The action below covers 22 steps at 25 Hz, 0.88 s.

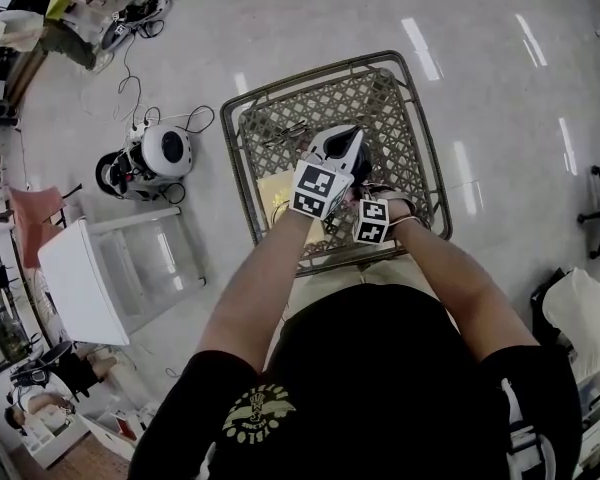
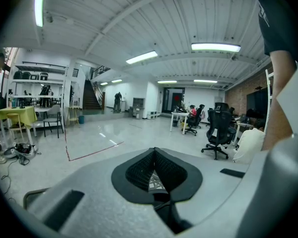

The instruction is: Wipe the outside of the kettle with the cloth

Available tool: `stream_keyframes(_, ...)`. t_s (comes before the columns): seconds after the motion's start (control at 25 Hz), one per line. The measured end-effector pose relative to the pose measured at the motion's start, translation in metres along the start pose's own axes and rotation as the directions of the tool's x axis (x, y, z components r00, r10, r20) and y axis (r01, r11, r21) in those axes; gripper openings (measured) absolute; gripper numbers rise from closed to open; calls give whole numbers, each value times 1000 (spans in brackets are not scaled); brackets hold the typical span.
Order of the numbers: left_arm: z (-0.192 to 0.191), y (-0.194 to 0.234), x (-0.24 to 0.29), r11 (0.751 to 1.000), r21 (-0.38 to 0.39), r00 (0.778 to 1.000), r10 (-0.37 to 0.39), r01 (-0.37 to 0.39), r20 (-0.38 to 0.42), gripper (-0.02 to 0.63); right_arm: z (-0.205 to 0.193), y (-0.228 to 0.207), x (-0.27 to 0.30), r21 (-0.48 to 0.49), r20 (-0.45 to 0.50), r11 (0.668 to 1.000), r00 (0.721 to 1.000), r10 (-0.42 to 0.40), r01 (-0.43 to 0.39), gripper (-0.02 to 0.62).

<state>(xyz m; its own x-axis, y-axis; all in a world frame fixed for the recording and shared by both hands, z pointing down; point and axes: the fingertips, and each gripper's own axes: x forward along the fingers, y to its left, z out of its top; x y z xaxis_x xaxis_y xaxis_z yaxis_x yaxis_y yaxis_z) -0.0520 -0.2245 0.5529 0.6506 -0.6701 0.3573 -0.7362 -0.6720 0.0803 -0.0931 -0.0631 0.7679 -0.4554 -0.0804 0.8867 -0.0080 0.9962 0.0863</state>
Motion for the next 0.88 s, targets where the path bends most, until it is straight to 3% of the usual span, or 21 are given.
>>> stream_keyframes(0.56,3,-1,-3,1000,-6,1000,-9,9,1,5,-47,-44,-11,72,-92,995,994,-61,67,18)
stream_keyframes(0.72,6,1,-4,1000,-7,1000,-11,12,3,5,-61,-73,-17,117,-108,982,985,-138,150,18)
stream_keyframes(0.88,2,-2,-2,1000,-5,1000,-15,15,0,5,-71,-100,-31,222,-83,947,972,-221,234,18)
